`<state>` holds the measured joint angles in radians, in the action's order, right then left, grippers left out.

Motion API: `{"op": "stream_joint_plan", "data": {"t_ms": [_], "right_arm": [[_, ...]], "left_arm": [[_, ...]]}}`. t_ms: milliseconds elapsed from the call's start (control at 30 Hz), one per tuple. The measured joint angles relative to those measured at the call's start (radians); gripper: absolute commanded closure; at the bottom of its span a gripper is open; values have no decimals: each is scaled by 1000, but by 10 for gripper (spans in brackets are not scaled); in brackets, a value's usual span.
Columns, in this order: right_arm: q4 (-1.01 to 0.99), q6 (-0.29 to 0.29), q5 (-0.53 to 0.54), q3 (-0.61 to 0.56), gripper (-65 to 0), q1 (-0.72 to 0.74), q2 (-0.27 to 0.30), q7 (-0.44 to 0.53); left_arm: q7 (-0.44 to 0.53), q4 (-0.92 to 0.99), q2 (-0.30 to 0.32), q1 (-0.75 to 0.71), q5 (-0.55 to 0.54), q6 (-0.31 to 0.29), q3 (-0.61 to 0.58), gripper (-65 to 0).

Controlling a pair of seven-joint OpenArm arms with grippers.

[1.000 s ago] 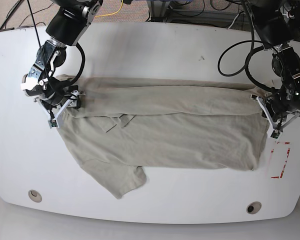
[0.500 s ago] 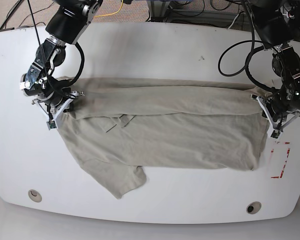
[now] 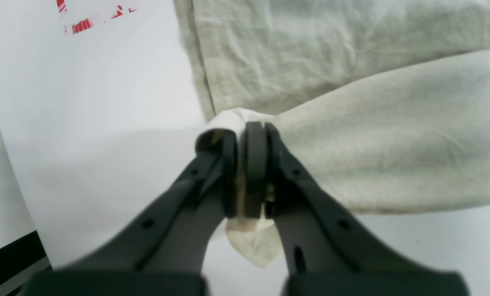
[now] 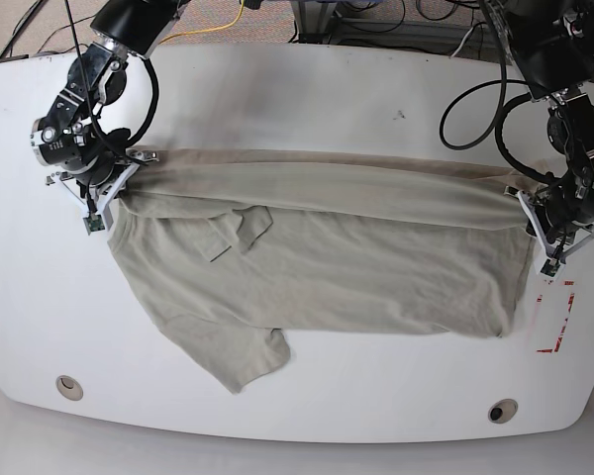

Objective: Layout the t-shirt on the table in an organized manner, then fold the t-shirt properly
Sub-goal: 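Pull the held edge apart with both grippers, unfolding the shirt flat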

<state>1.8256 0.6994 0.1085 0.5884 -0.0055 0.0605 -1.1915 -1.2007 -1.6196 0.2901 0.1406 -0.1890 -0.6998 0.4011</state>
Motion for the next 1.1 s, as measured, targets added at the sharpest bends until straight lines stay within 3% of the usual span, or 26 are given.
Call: {"op": "stream_joint_plan", "data": {"t_ms": [367, 967, 1100], "right_arm": [[79, 0, 0, -5, 0, -122, -51, -3], [90, 0, 79, -2, -2, -204, -46, -7], [90, 0, 79, -1, -2, -207, -46, -6]], "left_arm": [[1, 0, 55, -14, 0, 1, -38, 0], [11, 2, 84, -68, 3, 0, -96, 0], [12, 9, 85, -68, 3, 0, -97, -68]]}}
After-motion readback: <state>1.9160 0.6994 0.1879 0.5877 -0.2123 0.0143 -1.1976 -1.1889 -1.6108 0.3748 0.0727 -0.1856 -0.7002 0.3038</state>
